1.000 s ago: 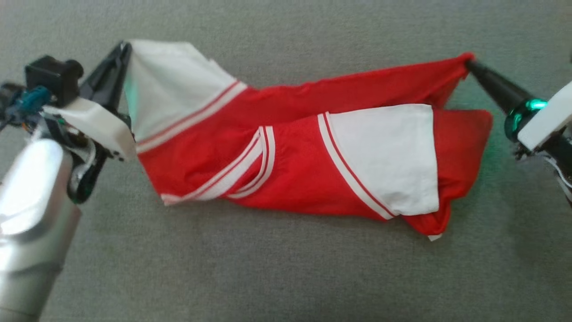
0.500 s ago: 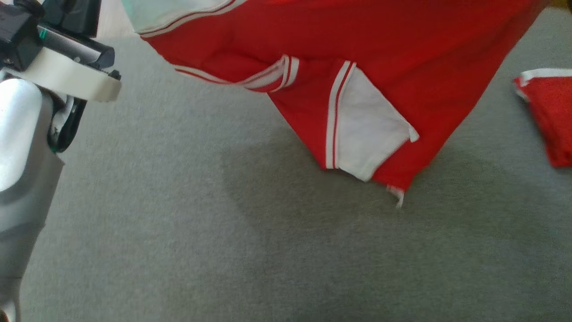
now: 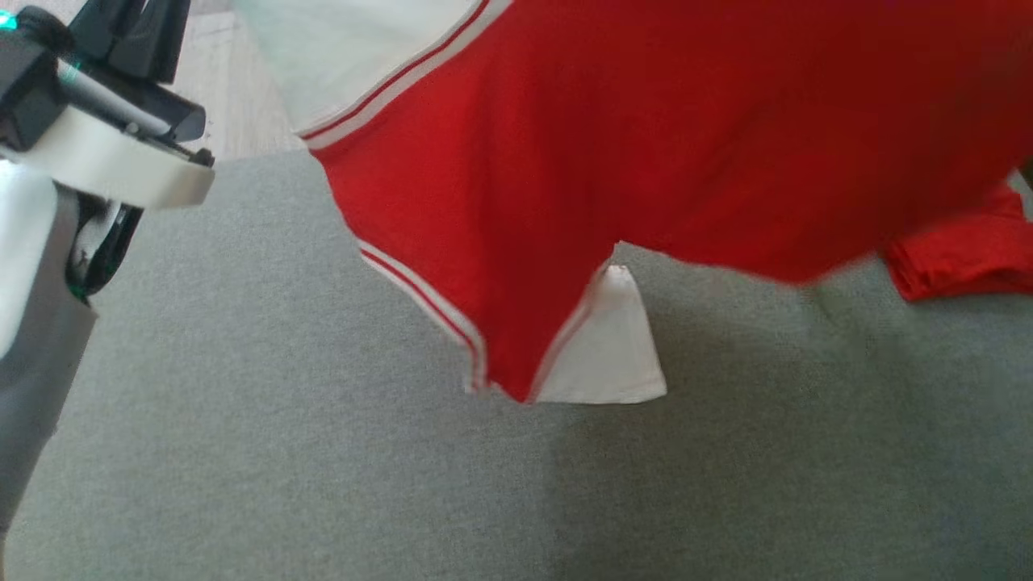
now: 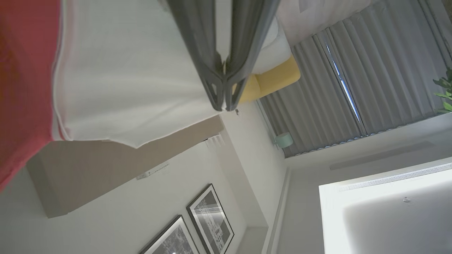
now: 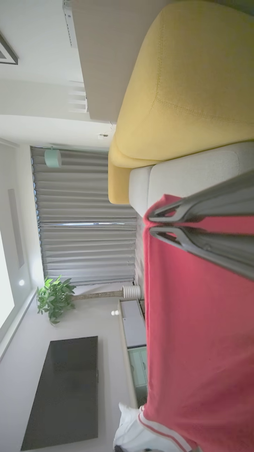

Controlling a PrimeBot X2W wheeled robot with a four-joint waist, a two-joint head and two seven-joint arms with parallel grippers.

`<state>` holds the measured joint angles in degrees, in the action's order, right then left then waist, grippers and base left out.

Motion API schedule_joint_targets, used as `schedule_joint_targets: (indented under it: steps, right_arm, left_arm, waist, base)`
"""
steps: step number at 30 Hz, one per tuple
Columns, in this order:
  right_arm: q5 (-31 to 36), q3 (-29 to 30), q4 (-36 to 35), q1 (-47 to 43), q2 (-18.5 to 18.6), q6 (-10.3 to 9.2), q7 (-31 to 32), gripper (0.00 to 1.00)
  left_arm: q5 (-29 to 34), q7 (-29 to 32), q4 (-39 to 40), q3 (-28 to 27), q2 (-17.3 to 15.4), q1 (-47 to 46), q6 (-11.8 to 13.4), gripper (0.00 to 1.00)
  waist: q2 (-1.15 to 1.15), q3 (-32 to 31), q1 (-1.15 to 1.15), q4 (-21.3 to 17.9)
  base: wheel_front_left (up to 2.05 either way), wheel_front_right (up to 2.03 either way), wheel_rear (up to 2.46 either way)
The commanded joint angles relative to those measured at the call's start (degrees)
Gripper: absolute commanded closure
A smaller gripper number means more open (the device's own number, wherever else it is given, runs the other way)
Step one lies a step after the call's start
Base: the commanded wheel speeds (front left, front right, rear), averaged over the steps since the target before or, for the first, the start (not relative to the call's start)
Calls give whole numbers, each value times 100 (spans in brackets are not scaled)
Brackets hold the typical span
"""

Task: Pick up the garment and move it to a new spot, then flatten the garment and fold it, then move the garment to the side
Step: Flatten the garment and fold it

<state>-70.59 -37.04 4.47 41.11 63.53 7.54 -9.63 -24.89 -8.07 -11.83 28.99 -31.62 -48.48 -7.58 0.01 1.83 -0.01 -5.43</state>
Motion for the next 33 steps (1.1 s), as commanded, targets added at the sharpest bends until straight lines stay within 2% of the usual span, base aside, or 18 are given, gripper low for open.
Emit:
schedule_joint_targets:
  steps: [1,3,6,10,13,16,20,22,27,33]
  right_arm:
    - [91,6,96,99,34,-5,59,100]
    - [159,-35,180,213,-53,-5,142,100]
    - [348,-135,480,658,-409,-5,417,100]
    - [855,-297,1205,1535,-961,-5,743,100]
    - [1264,-411,1833,2265,-1419,-5,777,100]
    - [1761,-539,2634,3143,-2064,-5,437,100]
    - [2150,-466,3311,3810,-2483,-5,-208,100]
    - [2363,-417,3524,4042,-2605,-5,-400,100]
    - [2837,-256,3605,4082,-2670,-5,-531,100]
    - [3132,104,3126,2993,-2573,-5,-535,100]
  left_arm:
    - [-135,118,98,-244,-256,-472,23,100]
    - [-137,165,53,-216,-251,-585,22,100]
    - [-28,278,-175,-24,-268,-1048,16,100]
    - [195,303,-668,354,-216,-1904,12,100]
    - [461,98,-1192,602,-154,-2635,11,100]
    - [953,-425,-1956,684,-29,-3566,93,100]
    - [1371,-669,-2277,598,167,-4374,471,100]
    - [1505,-686,-2095,517,257,-4624,609,100]
    - [1485,-691,-1350,305,298,-4256,516,100]
    - [1276,-692,-586,70,168,-2722,374,100]
  waist:
    - [-1,59,1,-13]
    - [-1,118,1,-14]
    - [-1,380,1,-8]
    - [-1,896,1,76]
    - [-1,1306,1,137]
    - [-1,1700,1,143]
    - [-1,1964,1,176]
    - [-1,2080,1,196]
    - [-1,2291,1,303]
    - [-1,2210,1,441]
  base:
    - [0,0,0]
    - [0,0,0]
    - [0,0,0]
    - [0,0,0]
    - [0,0,0]
    - [0,0,0]
    - [0,0,0]
    - [0,0,0]
    - [0,0,0]
    - [0,0,0]
